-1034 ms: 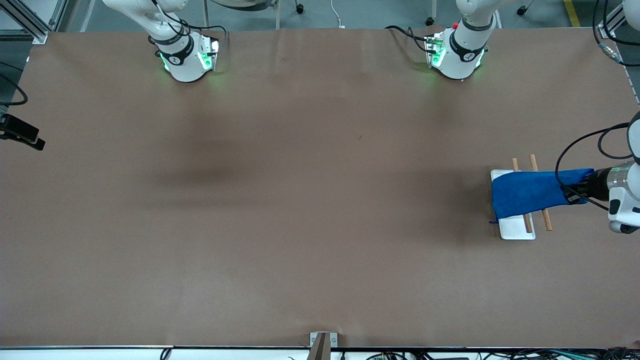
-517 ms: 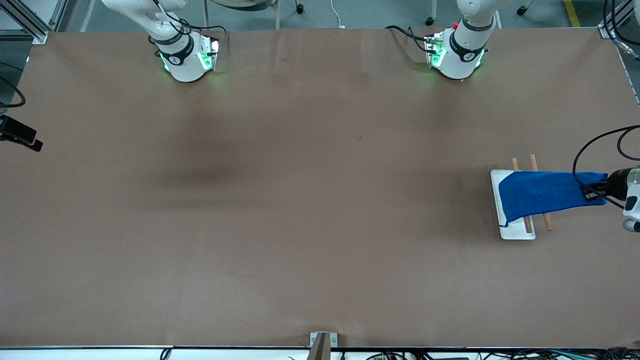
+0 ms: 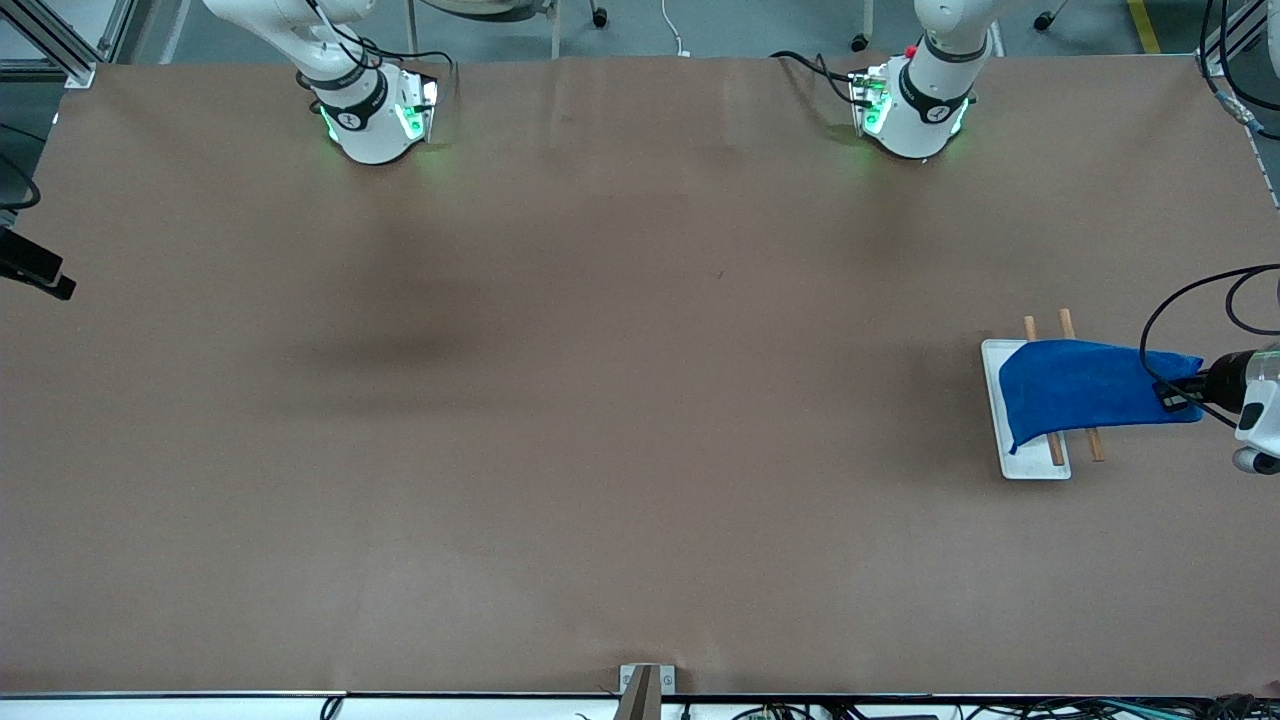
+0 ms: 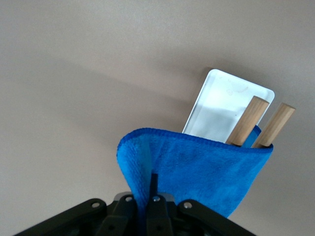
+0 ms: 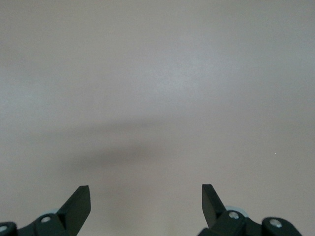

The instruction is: Right arm passes towel to left arm to hang

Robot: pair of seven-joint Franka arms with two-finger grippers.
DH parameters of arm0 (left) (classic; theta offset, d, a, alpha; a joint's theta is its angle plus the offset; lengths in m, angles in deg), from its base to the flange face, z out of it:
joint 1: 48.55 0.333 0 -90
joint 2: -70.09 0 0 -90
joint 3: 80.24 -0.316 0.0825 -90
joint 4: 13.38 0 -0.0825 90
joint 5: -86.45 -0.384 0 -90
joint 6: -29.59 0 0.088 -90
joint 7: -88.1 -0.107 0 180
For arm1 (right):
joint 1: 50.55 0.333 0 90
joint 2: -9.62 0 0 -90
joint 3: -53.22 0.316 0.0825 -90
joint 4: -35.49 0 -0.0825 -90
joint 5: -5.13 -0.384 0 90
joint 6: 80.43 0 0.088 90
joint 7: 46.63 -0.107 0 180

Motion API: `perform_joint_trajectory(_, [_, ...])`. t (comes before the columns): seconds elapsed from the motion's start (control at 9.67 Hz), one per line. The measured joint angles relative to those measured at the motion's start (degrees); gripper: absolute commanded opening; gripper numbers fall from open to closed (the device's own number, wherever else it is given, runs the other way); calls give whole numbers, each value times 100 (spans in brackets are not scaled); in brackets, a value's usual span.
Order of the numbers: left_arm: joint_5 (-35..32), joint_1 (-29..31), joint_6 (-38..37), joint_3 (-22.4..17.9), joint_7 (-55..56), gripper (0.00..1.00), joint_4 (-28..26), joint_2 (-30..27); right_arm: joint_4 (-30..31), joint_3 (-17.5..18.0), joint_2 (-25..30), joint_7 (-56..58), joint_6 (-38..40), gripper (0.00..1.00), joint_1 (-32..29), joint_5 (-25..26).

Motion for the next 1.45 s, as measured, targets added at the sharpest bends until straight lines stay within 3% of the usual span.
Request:
perform_joint_trajectory(0.31, [0,137,20,1,-117,9,1,112,618,4,546,2,-119,100,2,0])
perform_joint_trajectory(0.52, [0,145,155,2,-117,24,2,234,698,5,621,2,-234,100,2,0])
perform_joint_trajectory(0.62, [0,148,174,2,-117,40,3,272,714,4,619,2,-303,100,2,0])
perform_joint_trajectory(0.72, [0,151,186,2,-117,84,3,293,714,5,620,2,-329,100,2,0])
perform_joint_trajectory(0.83, [0,154,190,2,-117,100,7,294,714,5,619,2,-361,100,2,0])
perform_joint_trajectory(1.14, [0,169,210,4,-321,100,103,282,711,18,620,2,-423,100,8,0])
perform_joint_trajectory(1.45, [29,274,38,205,-693,100,609,179,691,52,622,2,-432,100,11,-2])
